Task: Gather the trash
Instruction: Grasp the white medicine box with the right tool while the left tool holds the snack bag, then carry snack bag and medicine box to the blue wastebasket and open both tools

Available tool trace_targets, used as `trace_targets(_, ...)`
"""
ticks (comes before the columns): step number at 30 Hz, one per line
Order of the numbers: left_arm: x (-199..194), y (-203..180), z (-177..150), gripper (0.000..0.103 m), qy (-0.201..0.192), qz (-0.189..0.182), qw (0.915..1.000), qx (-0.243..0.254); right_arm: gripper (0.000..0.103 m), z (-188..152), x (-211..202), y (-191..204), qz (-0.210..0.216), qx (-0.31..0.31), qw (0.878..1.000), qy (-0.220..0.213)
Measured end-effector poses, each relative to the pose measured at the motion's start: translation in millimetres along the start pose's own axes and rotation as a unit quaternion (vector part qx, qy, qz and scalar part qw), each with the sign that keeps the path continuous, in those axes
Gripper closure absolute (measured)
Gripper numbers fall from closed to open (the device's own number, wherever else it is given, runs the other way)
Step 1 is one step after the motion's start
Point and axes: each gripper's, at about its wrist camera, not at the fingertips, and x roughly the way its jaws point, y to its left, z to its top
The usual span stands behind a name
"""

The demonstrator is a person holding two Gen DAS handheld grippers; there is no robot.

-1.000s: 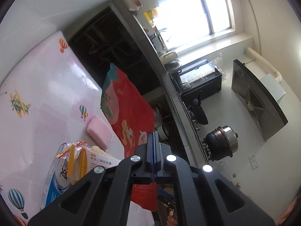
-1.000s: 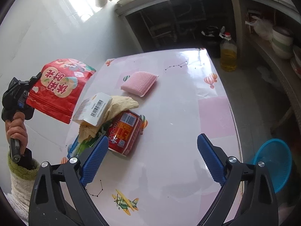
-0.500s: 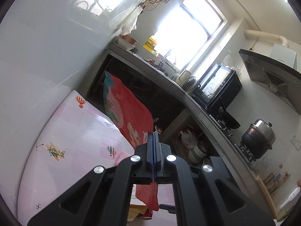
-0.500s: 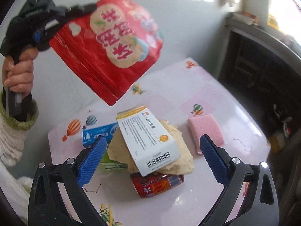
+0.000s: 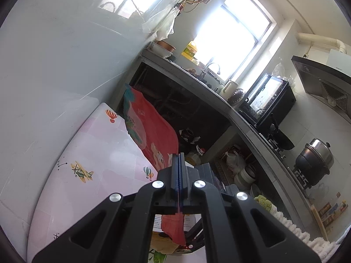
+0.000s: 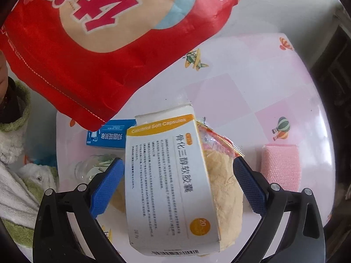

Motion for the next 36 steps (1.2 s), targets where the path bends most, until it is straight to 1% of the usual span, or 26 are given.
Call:
trace_targets(3, -1.3, 3.7, -0.9, 0.103, 0.001, 0.005, 1.0000, -0.001, 0.008, 2.0, 3.3, 6.1, -0.004, -0.015, 1.000, 0.017)
trace_targets(7, -4.7, 7.0, -1.7, 0.103, -0.002, 0.006, 1.0000, -0.006, 0.008, 1.2, 6.0, 11.3, -0.009, -0.019, 1.000, 0.022)
trace_targets(8, -5.4, 6.9, -1.4, 0.103, -0.003, 0.005, 1.0000, -0.007, 0.011, 1.5, 6.2, 10.1, -0.010, -0.016, 1.000, 0.022)
trace_targets(10, -7.0, 7.0, -1.3, 0.103, -0.004, 0.005, 1.0000, -0.007, 0.031, -0.1, 4.3, 8.6, -0.012, -0.006, 1.000, 0.020)
trace_targets(11, -7.2, 7.0, -1.2, 0.103, -0.003, 0.005, 1.0000, -0.008, 0.032, -1.3, 1.5, 6.9, -0.011, 0.000, 1.000, 0.016)
trace_targets(14, -10.6, 6.6, -1.3, 0.103, -0.006, 0.005, 0.9999, -0.008, 0.032, -5.1, -12.1, 4.1, -0.014, 0.019, 1.000, -0.009)
trace_targets(18, -23.0, 2.0, -1.0, 0.103, -0.020, 0.009, 0.9998, -0.001, 0.032, -10.5, -34.8, -1.4, -0.015, 0.053, 0.997, -0.053)
trace_targets(20, -30.1, -0.3, -0.9, 0.103, -0.026, 0.007, 0.9996, -0.002, 0.032, -16.3, -49.6, -4.5, -0.016, 0.077, 0.994, -0.080)
trace_targets(23, -40.8, -7.9, -2.3, 0.103, -0.032, 0.000, 0.9995, 0.000, 0.033, -33.6, -76.4, -6.6, -0.023, 0.118, 0.985, -0.124)
trace_targets(25, -47.3, -16.3, -4.6, 0.103, -0.034, -0.007, 0.9994, 0.008, 0.033, -51.4, -92.8, -6.6, -0.044, 0.152, 0.976, -0.150)
trace_targets(27, -51.3, -25.9, -7.4, 0.103, -0.034, -0.018, 0.9991, 0.016, 0.033, -74.9, -106.4, -5.0, -0.066, 0.188, 0.966, -0.166)
trace_targets(29, -51.7, -38.8, -11.3, 0.103, -0.027, -0.036, 0.9987, 0.025, 0.033, -103.3, -117.4, -0.7, -0.082, 0.223, 0.954, -0.182)
trace_targets(31, -50.3, -55.0, -17.2, 0.103, -0.018, -0.054, 0.9975, 0.041, 0.033, -136.1, -126.8, 2.1, -0.093, 0.265, 0.939, -0.198)
trace_targets(33, -45.6, -76.1, -25.6, 0.103, -0.008, -0.074, 0.9954, 0.060, 0.033, -175.0, -139.4, 8.3, -0.102, 0.314, 0.918, -0.222)
trace_targets(35, -36.2, -96.5, -34.3, 0.103, 0.010, -0.093, 0.9931, 0.072, 0.033, -215.8, -151.8, 15.6, -0.110, 0.363, 0.891, -0.248)
trace_targets(36, -30.0, -108.1, -40.1, 0.103, 0.021, -0.104, 0.9913, 0.078, 0.033, -238.1, -157.6, 20.4, -0.114, 0.389, 0.876, -0.262)
